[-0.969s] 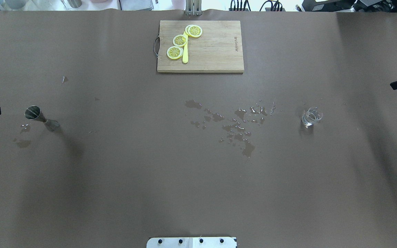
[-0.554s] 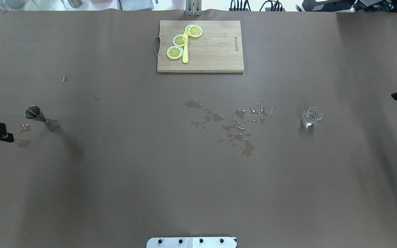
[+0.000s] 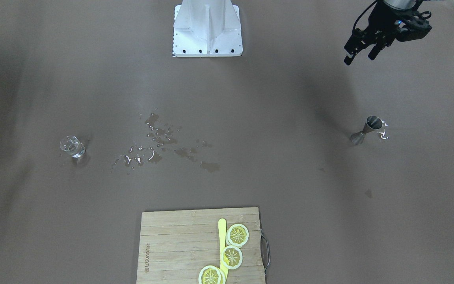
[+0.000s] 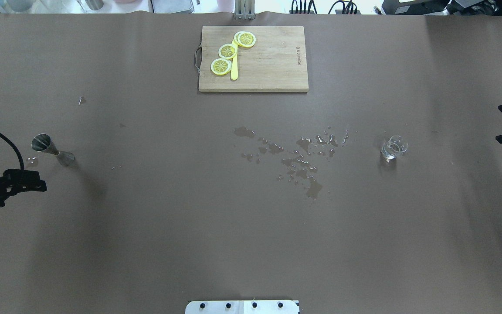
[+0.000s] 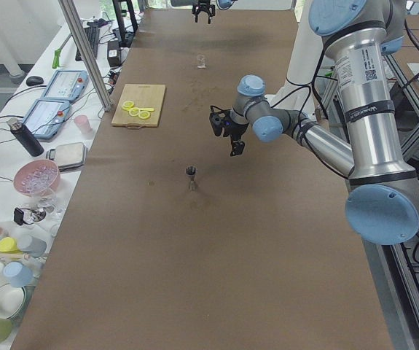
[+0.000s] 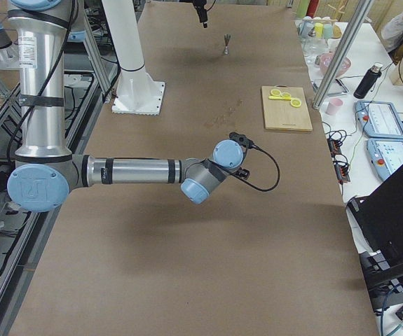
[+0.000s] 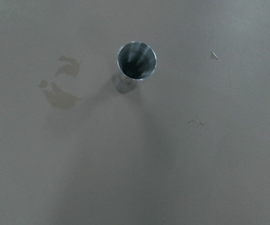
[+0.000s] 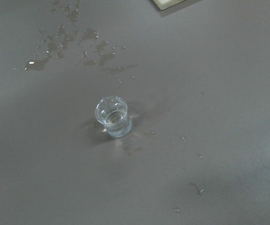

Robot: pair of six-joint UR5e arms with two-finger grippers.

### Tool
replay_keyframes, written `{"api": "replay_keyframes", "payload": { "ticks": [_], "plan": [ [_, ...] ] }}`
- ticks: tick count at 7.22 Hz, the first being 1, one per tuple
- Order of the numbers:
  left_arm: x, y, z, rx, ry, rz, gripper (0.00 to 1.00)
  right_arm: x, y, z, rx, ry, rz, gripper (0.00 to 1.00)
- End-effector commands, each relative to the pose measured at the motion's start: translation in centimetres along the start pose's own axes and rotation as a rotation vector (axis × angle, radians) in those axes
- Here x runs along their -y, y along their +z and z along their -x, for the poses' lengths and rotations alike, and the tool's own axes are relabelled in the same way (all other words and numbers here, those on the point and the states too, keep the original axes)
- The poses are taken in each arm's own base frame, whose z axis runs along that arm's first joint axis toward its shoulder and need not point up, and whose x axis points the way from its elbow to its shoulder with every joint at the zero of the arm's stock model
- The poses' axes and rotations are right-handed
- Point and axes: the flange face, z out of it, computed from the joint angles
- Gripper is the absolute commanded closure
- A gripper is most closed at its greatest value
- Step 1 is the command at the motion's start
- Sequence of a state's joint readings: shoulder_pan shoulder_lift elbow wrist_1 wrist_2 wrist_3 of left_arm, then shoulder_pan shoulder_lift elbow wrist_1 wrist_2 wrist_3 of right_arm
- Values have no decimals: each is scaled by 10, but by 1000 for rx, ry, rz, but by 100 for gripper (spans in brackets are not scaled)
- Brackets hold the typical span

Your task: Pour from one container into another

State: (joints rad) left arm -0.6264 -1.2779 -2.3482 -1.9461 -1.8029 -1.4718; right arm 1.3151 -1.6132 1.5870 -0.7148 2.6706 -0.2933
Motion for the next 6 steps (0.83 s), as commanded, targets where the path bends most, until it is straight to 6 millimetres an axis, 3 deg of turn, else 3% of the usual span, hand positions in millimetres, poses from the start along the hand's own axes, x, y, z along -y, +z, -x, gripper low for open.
{"api": "replay_keyframes", "payload": {
  "ticks": [1, 3, 6],
  "plan": [
    [-15, 20, 6, 57, 62, -185, 2, -10, 5, 9, 39, -76, -45, 2],
    [-7, 40, 18, 82, 81, -309, 2, -24, 15, 7, 44, -129, -67, 2],
    [-16, 81, 20, -21, 133, -497, 2, -26, 41, 0, 68, -147, -87, 2]
  ]
}}
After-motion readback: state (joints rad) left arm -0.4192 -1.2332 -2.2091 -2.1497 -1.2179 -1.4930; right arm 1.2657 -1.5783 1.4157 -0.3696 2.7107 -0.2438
